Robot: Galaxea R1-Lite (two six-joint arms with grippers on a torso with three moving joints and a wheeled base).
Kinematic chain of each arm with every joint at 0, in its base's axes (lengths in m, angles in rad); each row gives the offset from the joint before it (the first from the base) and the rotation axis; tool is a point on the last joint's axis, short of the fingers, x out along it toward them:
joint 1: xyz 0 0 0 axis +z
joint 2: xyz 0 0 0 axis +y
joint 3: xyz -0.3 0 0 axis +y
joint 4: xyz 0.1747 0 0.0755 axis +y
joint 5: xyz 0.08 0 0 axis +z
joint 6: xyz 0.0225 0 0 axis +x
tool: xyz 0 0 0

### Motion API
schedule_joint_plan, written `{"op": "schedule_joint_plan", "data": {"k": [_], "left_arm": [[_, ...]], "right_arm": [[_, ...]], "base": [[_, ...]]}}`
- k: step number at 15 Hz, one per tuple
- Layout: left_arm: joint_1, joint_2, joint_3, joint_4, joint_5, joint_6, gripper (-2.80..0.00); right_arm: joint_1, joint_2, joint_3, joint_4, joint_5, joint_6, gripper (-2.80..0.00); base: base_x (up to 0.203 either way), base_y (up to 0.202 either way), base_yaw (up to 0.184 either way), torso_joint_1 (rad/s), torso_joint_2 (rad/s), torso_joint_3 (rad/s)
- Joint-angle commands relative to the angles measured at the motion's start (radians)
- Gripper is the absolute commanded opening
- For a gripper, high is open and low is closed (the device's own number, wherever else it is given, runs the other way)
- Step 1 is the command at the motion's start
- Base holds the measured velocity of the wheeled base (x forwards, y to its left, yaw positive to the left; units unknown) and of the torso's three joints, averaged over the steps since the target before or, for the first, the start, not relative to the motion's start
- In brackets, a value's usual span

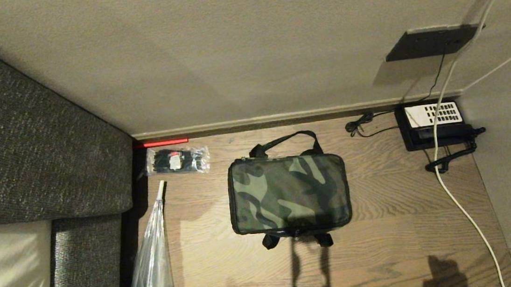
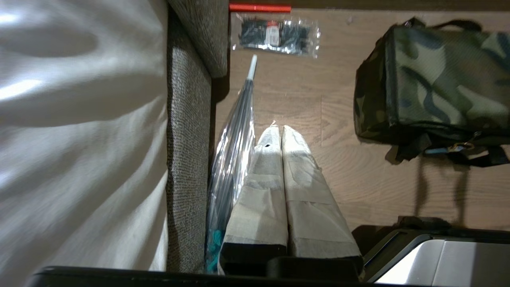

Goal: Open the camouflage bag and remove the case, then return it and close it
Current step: Open the top of the storage box

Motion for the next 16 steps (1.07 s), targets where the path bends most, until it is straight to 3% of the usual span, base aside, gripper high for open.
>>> {"op": "schedule_joint_plan", "data": {"k": [1,16], "left_arm": [[0.000,0.000,0.003,0.000,0.000,0.000,-2.80],[0.000,0.000,0.003,0.000,-0.002,0.003,-2.80]], "right_arm": [[0.000,-0.005,0.000,-0.001,0.001,0.000,-2.80],[0.000,-0.004,-0.004,0.009,0.002,-0.015,-2.80]], "base": [[0.000,0.000,0.000,0.002,0.00,-0.207],[0.000,0.000,0.000,0.004,0.00,-0.179]]}}
